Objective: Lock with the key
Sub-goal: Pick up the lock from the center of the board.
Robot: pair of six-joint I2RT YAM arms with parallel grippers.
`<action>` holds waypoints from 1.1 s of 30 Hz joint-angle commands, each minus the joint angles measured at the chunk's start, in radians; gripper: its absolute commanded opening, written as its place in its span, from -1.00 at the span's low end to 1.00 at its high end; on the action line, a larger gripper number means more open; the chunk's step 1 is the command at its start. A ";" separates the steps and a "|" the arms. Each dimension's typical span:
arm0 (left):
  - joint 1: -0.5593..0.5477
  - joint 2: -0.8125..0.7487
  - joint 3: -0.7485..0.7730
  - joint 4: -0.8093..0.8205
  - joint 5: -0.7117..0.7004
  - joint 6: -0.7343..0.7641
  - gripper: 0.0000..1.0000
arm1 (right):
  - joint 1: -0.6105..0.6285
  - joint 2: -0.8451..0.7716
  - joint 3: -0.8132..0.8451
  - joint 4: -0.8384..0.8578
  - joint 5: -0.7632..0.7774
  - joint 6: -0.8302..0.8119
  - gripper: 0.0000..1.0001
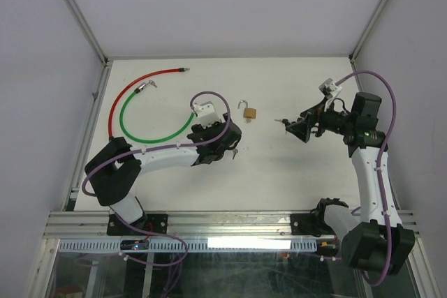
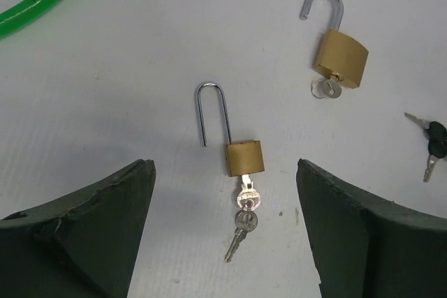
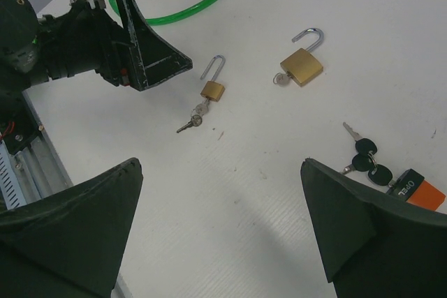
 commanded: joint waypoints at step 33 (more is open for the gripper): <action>0.012 0.206 0.244 -0.022 0.225 0.182 0.98 | 0.015 -0.018 0.011 0.029 -0.001 -0.013 0.99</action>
